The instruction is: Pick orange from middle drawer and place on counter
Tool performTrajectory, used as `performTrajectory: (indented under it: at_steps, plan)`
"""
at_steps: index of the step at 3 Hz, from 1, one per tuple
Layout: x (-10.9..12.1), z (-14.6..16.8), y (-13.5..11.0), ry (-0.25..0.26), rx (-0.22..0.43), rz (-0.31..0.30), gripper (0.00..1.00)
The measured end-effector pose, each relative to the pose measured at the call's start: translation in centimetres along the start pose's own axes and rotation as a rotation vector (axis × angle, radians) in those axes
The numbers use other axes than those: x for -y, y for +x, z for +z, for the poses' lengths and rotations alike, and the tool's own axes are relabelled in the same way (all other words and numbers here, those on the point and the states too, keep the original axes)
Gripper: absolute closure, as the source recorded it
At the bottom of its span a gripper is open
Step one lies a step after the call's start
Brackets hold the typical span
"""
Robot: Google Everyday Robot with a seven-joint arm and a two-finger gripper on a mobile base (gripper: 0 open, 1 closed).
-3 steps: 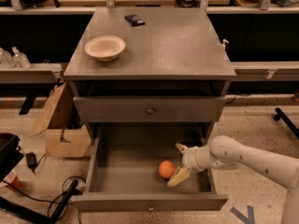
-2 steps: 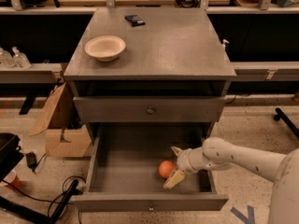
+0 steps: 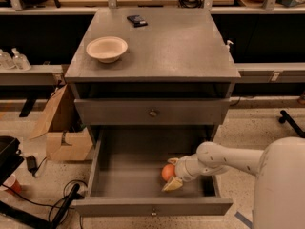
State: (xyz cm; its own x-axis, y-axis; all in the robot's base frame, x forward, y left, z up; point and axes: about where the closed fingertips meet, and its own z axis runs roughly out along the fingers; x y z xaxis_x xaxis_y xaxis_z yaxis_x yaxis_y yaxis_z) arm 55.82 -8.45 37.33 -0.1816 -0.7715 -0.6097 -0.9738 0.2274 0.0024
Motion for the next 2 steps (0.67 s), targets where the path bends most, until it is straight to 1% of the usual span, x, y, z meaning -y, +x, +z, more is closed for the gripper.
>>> performTrajectory:
  at_steps: [1,2]
  plan:
    - [-0.51,0.98,0.41,-0.023,-0.023,0.005,0.49]
    - [-0.81,1.31,0.22,-0.024,-0.039,0.018,0.72]
